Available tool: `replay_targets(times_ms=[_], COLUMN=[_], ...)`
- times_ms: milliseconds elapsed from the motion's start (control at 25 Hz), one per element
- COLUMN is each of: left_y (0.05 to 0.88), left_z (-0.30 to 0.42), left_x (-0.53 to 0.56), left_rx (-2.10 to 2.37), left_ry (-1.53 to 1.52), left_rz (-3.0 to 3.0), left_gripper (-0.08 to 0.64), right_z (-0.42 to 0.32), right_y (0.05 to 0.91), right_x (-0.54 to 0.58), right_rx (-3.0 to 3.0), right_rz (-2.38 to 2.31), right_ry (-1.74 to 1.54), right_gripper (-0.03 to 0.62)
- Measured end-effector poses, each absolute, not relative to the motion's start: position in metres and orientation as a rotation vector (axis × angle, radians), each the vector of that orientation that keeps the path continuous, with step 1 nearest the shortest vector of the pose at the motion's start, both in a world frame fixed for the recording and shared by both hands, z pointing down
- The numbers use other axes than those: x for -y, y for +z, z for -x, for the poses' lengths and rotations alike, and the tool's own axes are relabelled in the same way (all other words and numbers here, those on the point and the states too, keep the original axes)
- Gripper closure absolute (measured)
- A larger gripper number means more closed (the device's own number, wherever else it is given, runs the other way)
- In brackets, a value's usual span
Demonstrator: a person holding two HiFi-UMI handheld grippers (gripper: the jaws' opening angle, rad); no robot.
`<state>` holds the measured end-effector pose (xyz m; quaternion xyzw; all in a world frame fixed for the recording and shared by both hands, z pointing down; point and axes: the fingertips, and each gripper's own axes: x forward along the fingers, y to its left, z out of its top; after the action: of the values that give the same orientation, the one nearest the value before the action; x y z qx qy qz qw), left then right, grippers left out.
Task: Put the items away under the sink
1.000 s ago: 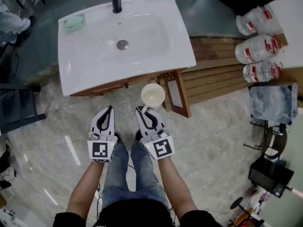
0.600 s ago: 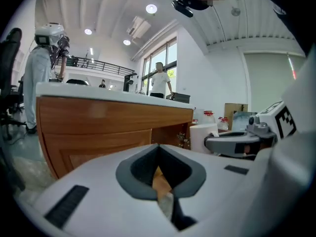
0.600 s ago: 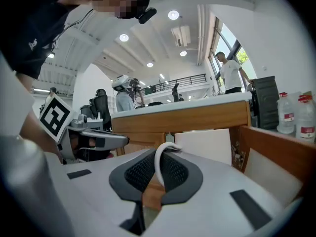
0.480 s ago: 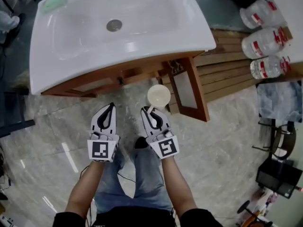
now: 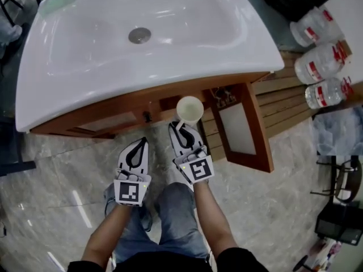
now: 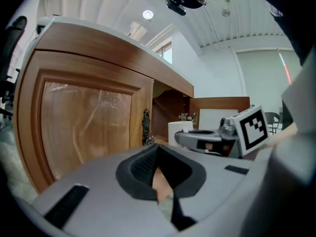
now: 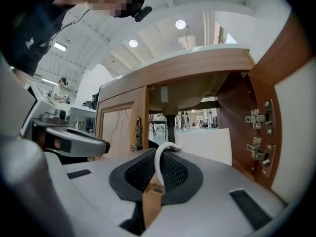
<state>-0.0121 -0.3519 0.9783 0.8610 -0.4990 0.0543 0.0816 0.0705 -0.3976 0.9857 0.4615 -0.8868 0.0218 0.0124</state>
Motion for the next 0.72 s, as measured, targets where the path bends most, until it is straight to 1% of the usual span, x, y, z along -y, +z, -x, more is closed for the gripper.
replay_targets(times_ms=[280,440,720], left_y=[1.002,1.014,1.012], left_z=[0.022,0.021,0.029], left_x=[0.364,0.36,0.352], left_rx=[1.515,1.506,1.489], left_ry=[0.132,0.159,0.207], left_rz=[-2.598,-2.603,-2.606], left_gripper=[0.552,0.552,0.552], right_z=[-0.054,-0.056,-0.052], right_y=[1.014,1.032,1.032], right_x=[0.454,0.465,0.48], right_rx=[2.819,2.825,2.86], right_rz=[-1.413,-1.426,-1.451], right_ry=[-0.019,0.032,0.069], right_gripper=[0.56,0.563,0.563])
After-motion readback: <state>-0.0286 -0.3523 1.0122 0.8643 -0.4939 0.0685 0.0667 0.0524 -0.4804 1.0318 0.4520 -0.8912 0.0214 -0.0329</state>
